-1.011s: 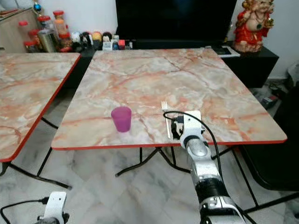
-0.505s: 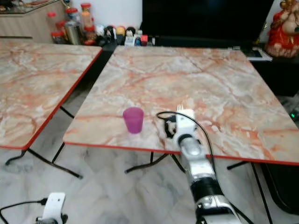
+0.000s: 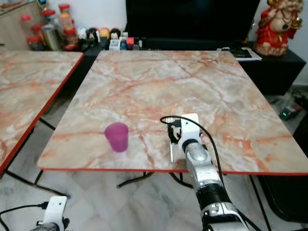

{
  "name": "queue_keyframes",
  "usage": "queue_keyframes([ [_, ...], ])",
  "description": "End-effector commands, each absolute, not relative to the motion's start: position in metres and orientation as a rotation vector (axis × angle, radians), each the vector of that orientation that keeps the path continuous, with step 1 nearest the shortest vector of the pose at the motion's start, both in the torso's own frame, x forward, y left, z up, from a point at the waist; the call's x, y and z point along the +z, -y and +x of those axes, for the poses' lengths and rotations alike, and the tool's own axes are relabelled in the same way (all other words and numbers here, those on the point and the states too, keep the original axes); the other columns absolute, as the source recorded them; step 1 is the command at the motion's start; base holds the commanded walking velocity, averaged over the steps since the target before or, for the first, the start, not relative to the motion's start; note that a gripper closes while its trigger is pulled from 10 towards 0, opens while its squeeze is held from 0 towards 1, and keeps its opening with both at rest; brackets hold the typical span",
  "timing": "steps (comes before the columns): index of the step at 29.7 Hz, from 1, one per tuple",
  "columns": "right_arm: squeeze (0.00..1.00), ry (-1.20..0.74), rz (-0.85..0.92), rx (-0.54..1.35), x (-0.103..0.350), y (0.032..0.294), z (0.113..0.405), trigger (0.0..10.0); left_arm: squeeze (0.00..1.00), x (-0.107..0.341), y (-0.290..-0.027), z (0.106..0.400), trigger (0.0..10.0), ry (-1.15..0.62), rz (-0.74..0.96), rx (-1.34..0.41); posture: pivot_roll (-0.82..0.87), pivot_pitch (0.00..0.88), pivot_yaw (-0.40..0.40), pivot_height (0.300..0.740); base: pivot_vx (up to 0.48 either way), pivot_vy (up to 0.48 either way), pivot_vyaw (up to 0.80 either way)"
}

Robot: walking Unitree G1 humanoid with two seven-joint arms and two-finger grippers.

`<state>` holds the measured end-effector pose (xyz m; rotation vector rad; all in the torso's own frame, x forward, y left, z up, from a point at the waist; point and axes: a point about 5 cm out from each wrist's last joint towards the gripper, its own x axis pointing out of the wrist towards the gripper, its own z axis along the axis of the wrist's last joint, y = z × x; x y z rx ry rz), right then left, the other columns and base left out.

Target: Setting the table

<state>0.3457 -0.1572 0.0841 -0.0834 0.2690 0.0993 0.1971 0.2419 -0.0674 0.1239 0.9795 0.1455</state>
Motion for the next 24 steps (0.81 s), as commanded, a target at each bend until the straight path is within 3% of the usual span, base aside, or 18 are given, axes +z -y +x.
queue_keyframes([
  [1,0.00,-0.286,-0.085,0.081,0.084,0.166,0.345,10.0,0.00,-0.069,-0.234,0.197,10.0,-0.986,0.127,0.122,0.00,0.000,0.004,0.740,0.296,0.000,0.00],
  [6,0.00,-0.300,-0.084,0.092,0.082,0.165,0.344,10.0,0.00,-0.069,-0.235,0.197,10.0,-0.986,0.127,0.122,0.00,0.000,0.003,0.740,0.292,0.000,0.00],
  [13,0.00,-0.389,-0.060,0.213,0.083,0.154,0.337,10.0,0.00,-0.068,-0.235,0.199,10.0,-0.983,0.128,0.122,-0.01,0.000,0.007,0.740,0.000,0.000,0.00],
  [24,0.00,-0.440,0.050,0.256,0.110,0.145,0.340,10.0,0.00,-0.069,-0.234,0.199,10.0,-0.983,0.126,0.122,-0.03,0.000,-0.002,0.740,0.000,0.000,0.00],
])
